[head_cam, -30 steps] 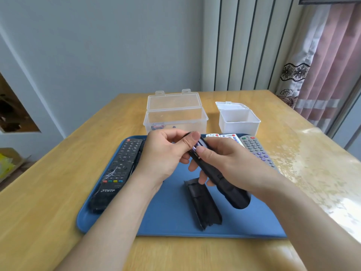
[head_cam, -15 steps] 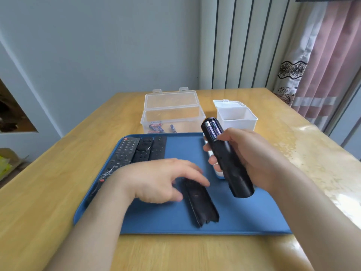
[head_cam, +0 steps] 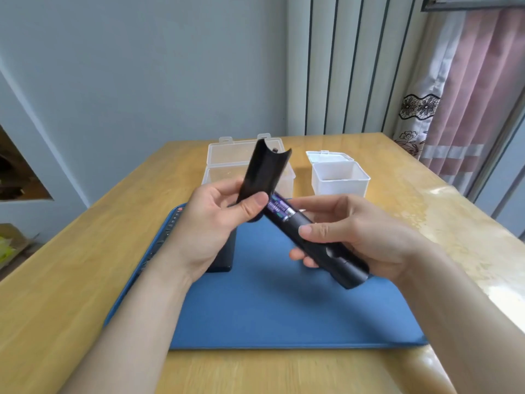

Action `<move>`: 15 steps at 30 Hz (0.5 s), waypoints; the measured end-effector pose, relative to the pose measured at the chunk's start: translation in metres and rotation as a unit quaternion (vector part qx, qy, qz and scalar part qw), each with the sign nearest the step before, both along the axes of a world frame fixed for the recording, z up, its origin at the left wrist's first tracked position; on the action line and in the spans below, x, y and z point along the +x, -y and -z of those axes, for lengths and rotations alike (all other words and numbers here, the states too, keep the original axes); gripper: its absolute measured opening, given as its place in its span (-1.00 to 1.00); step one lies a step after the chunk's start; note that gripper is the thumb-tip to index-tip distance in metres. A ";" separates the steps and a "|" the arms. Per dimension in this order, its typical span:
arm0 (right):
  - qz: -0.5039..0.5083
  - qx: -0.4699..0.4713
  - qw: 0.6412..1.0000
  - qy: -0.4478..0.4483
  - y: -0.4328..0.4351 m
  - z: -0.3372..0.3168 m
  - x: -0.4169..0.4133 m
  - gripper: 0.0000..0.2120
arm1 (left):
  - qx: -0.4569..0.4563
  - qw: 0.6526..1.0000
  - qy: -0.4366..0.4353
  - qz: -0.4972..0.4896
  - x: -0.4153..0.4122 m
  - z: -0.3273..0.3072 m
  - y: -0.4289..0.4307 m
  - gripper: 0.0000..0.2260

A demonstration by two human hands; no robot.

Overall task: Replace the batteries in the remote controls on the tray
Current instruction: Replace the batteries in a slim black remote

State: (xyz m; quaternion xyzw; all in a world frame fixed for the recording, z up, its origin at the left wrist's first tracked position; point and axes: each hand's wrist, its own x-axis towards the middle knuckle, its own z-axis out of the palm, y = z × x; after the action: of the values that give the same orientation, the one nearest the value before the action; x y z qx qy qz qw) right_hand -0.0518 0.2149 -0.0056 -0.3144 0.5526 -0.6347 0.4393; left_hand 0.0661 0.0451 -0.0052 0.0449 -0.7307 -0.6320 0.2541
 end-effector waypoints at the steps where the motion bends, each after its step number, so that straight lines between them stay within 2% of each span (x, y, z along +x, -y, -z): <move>1: -0.006 0.014 1.000 -0.026 0.001 0.002 0.001 -0.58 | 0.021 0.999 0.023 0.014 0.001 0.000 0.000 -0.77; 3: -0.010 0.035 0.997 -0.063 0.002 0.002 0.002 -0.59 | 0.007 0.998 0.062 0.027 0.000 0.002 -0.005 -0.75; 5: -0.023 0.030 0.998 -0.048 0.001 0.002 0.000 -0.55 | 0.029 0.998 0.057 -0.001 -0.003 0.004 -0.009 -0.79; 8: -0.010 -0.021 1.000 0.021 -0.008 0.000 -0.011 -0.45 | 0.157 0.985 0.021 -0.067 -0.011 0.008 -0.009 -0.90; 10: 0.032 -0.078 0.994 0.076 -0.010 0.001 -0.018 -0.41 | 0.223 0.971 0.009 -0.088 -0.014 0.011 -0.008 -0.90; 13: 0.121 -0.128 0.979 0.106 -0.001 0.007 -0.016 -0.71 | 0.259 0.965 0.020 -0.043 -0.016 0.016 -0.013 -0.86; 15: 0.179 -0.097 0.977 0.060 0.007 0.015 -0.013 -0.87 | 0.209 0.977 0.049 -0.007 -0.015 0.018 -0.019 -0.80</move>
State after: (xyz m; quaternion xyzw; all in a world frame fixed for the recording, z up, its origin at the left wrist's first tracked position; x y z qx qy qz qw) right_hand -0.0650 0.2076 -0.0207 -0.2130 0.5079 -0.7716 0.3183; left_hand 0.0511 0.0638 -0.0228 0.1327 -0.5939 -0.7659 0.2077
